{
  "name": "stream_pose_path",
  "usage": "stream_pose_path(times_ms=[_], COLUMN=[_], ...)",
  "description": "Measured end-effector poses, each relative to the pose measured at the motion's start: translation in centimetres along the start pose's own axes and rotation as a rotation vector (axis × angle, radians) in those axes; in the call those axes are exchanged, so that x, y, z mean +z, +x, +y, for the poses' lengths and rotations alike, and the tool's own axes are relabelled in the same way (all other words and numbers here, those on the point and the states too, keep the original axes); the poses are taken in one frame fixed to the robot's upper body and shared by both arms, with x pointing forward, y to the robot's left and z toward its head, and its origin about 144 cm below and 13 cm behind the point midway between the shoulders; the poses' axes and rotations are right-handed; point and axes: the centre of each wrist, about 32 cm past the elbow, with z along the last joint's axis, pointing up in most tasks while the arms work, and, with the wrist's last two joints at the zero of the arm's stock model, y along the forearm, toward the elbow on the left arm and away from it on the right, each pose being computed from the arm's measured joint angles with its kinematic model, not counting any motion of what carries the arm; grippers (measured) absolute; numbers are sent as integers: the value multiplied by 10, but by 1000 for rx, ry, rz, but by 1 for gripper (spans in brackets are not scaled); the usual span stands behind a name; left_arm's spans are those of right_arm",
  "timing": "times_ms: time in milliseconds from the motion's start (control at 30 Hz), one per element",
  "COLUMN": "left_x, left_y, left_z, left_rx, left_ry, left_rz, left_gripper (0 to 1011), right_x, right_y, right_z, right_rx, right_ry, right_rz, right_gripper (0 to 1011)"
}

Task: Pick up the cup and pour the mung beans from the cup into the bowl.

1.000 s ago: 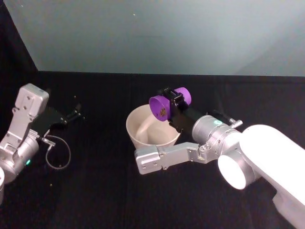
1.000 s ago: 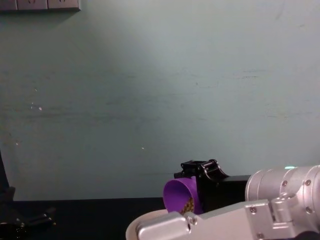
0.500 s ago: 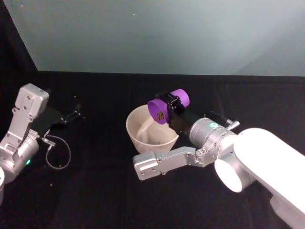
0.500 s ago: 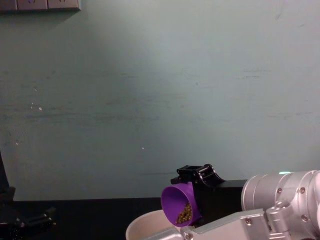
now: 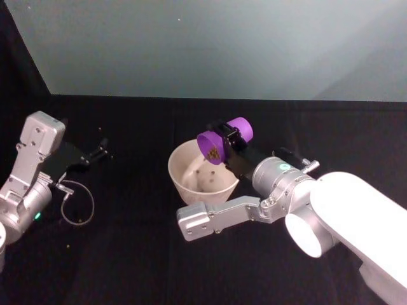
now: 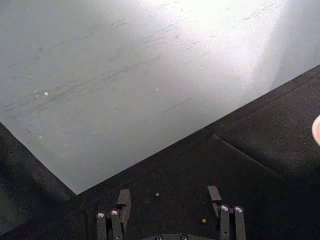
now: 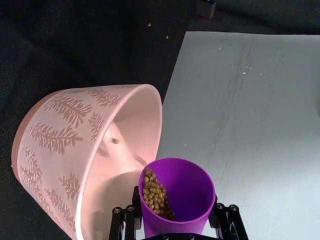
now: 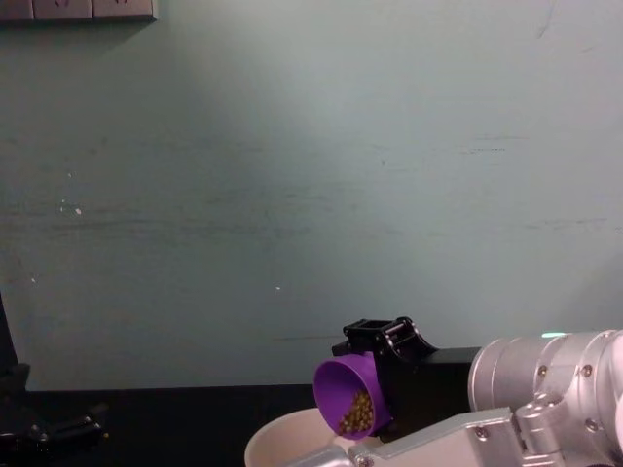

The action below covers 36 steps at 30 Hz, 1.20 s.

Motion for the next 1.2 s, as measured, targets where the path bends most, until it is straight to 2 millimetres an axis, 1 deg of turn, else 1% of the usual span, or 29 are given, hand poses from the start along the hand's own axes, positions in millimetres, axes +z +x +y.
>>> stream_pose_path(times_ms=[400, 1200], left_x=[0, 0], left_y=[0, 0], left_z=[0, 0], left_rx=[0, 0], left_ry=[0, 0], left_rz=[0, 0], left_gripper=[1000, 1000], right_x=[3, 5], right_y=[-1, -2], right_z=[0, 0], right_rx=[5, -1], right_ry=[-12, -18], right_rz=[-42, -50], right_gripper=[733, 734])
